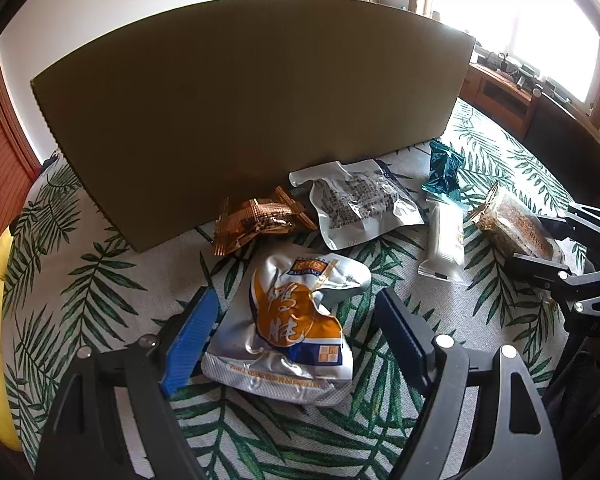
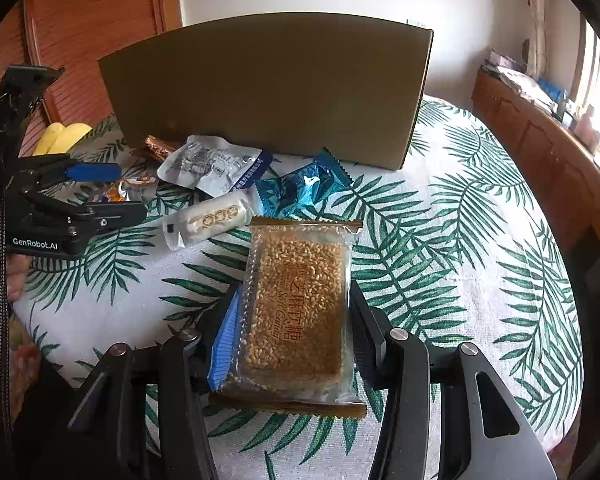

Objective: Organize snacks
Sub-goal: 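Grasp the golden sesame bar with the right tool while the left grasps the white orange-printed pouch, then lift both held snacks and carry them over the box, then lower both snacks into the box and open both tools, then move both tools back from the box to the remaining snacks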

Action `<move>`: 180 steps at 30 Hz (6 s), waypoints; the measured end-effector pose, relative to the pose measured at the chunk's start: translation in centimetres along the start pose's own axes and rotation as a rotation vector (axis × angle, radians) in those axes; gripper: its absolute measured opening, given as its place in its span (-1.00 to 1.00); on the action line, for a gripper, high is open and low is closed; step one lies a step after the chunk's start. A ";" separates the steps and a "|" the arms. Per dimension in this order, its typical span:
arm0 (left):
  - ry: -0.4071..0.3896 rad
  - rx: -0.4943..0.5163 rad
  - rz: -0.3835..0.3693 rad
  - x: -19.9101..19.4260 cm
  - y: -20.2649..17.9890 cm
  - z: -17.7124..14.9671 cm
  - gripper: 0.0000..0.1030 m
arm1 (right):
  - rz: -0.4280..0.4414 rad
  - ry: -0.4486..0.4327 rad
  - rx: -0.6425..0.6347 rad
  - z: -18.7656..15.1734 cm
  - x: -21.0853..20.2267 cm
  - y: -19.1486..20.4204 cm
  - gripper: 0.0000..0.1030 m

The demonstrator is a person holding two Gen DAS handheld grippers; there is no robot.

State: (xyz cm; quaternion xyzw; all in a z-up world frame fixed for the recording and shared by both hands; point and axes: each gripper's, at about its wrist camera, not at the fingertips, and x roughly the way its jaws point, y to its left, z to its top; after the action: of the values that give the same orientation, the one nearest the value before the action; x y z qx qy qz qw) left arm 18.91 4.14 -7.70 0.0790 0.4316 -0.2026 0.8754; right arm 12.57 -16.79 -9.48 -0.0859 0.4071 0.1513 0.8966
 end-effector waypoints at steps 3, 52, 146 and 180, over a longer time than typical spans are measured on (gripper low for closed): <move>0.015 0.003 -0.003 0.2 -0.1 0.2 0.42 | 0.003 -0.012 -0.009 -0.2 -0.2 -0.1 -0.03; -0.139 -0.040 -0.059 -4.4 -2.5 0.8 -0.29 | 0.053 -0.062 0.016 -0.6 -1.5 -1.8 -0.14; -0.338 -0.120 0.040 0.9 3.6 15.1 0.02 | 0.144 -0.301 -0.117 18.7 3.9 -3.0 -0.04; -0.344 -0.084 0.050 -5.3 -0.2 6.7 0.39 | 0.097 -0.152 0.001 7.6 0.7 -3.3 -0.02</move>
State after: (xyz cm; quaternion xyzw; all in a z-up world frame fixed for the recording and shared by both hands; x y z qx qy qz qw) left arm 20.76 3.42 0.58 0.0173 0.2816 -0.1730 0.9436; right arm 19.47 -17.63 -4.95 -0.0539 0.3418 0.2004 0.9166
